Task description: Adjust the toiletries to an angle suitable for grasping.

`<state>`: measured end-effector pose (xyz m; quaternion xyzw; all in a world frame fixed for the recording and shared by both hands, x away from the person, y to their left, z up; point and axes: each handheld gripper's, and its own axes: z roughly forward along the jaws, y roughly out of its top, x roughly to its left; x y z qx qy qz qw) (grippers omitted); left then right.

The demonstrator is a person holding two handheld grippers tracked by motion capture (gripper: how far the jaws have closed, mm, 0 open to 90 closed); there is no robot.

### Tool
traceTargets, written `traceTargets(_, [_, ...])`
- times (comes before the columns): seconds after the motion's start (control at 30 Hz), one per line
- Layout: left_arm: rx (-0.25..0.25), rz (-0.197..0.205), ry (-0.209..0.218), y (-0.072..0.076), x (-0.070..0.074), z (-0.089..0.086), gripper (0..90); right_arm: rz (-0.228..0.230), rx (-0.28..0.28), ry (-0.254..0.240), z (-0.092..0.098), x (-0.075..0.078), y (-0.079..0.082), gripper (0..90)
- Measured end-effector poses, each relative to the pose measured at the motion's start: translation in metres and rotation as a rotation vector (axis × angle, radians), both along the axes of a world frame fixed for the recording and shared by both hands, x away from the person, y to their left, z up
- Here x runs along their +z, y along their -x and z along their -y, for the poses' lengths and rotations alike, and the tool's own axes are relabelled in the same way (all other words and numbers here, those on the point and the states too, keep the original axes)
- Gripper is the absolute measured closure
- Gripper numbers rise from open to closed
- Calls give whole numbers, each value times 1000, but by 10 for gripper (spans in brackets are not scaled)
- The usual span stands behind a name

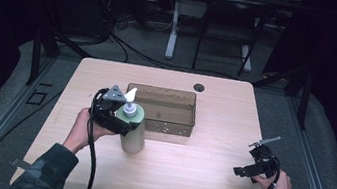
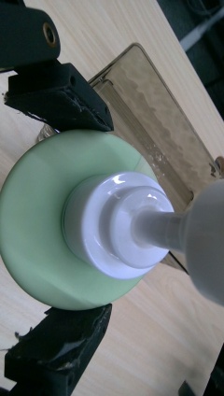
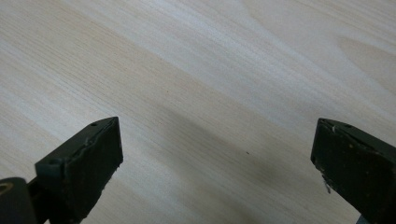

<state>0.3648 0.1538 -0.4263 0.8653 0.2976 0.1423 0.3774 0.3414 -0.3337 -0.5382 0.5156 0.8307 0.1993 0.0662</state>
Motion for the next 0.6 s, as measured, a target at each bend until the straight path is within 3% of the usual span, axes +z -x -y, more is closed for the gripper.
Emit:
traceTargets(0.1, [-72, -13, -18, -7, 2, -4, 118, 3, 4, 8, 0, 0, 0, 19])
traceTargets(0.17, [-90, -19, -22, -10, 3, -6, 118, 7, 10, 16, 1, 1, 0, 20])
traceTargets(0.2, [-128, -21, -34, -13, 4, -8, 118, 9, 6, 14, 1, 1, 1, 20])
traceTargets(0.3, [-162, -31, -43, -18, 5, -10, 117, 3, -2, 6, 2, 0, 0, 20])
traceTargets(0.43, [-156, -37, -52, -18, 6, -9, 116, 5, 2, 12, 2, 0, 0, 19])
traceTargets(0.6, [-108, -39, -15, -13, 9, -10, 108, 5, 2, 9, 2, 0, 0, 19])
